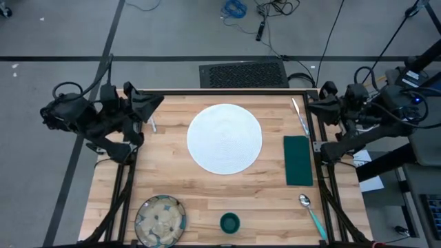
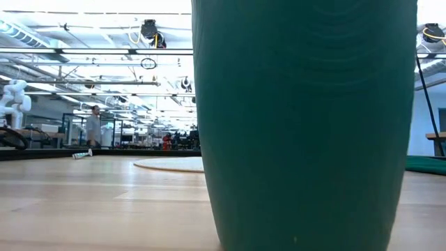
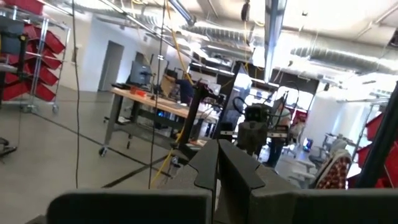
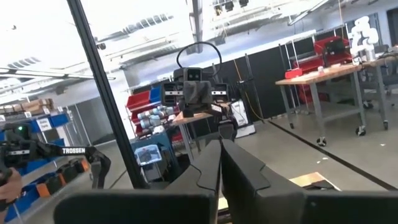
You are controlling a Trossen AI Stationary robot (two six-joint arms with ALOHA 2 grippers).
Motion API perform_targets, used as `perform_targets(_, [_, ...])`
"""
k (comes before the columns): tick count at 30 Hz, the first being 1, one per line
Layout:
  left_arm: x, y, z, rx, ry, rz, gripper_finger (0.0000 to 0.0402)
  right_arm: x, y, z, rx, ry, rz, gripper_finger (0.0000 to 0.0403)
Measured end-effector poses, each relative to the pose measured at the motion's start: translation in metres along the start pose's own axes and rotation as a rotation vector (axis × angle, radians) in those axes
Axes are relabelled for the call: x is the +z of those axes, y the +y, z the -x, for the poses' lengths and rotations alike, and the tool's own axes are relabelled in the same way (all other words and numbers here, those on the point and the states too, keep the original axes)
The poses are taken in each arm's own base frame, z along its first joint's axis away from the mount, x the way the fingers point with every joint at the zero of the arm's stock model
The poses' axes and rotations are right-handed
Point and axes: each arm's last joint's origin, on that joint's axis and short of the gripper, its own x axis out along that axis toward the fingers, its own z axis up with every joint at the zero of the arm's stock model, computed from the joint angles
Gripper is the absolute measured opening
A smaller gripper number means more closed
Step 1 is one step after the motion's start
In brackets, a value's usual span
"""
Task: Set table place
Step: Move the white placemat to the center
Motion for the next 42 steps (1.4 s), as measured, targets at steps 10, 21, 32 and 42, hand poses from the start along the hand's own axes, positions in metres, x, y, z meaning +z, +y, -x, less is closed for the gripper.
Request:
perform_targets(10, [-0.004,0.012,-0.007,0.081,0.023,-0.030,0.0000,-0.006,-0.001,-0.002,-0.011,0.056,0.123,0.0000])
perform_targets(21, [-0.077,0.038,-0.016,0.278,0.596,0.047,0.0000,-0.014,-0.003,-0.002,-0.021,0.137,0.225,0.0000])
perform_targets(32, [-0.169,0.036,-0.054,0.247,1.187,-0.197,0.0053,-0.022,-0.004,-0.003,-0.039,0.210,0.193,0.0000])
perform_targets(42, [-0.279,0.028,-0.094,-0.139,1.557,-0.681,0.0141,-0.027,-0.004,-0.010,-0.047,0.242,0.186,0.0000])
